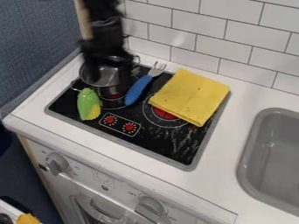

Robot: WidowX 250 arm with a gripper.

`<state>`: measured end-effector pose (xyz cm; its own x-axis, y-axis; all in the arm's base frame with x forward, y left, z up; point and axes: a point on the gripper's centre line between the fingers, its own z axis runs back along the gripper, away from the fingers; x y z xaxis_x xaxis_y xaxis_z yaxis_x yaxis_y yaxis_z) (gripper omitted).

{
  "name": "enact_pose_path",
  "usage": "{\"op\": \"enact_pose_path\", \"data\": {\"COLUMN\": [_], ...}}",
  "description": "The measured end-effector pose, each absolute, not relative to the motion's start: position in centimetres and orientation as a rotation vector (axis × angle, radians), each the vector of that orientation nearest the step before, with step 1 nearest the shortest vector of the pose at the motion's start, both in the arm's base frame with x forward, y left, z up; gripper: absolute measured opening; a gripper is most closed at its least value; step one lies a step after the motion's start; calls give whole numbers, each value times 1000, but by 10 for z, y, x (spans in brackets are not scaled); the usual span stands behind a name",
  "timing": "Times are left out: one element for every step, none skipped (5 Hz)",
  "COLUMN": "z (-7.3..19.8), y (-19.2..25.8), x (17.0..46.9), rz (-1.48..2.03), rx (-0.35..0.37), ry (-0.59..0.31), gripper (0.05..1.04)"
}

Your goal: Move the yellow towel from the upper right side to bottom right side of the burner

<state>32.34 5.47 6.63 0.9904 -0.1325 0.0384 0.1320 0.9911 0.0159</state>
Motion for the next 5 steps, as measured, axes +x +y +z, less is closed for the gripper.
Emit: {"op": "enact_pose_path", "data": {"z": [67, 50, 32, 17, 11], "y": [16, -7, -23, -28, -33], "x": [349, 362, 375, 383, 383], "rz": [-208, -204, -179, -173, -200], "rx": [4, -16, -34, -62, -50], "ry": [-68, -68, -83, -92, -84], "gripper": [1000, 1000, 1000, 1000, 1001]}}
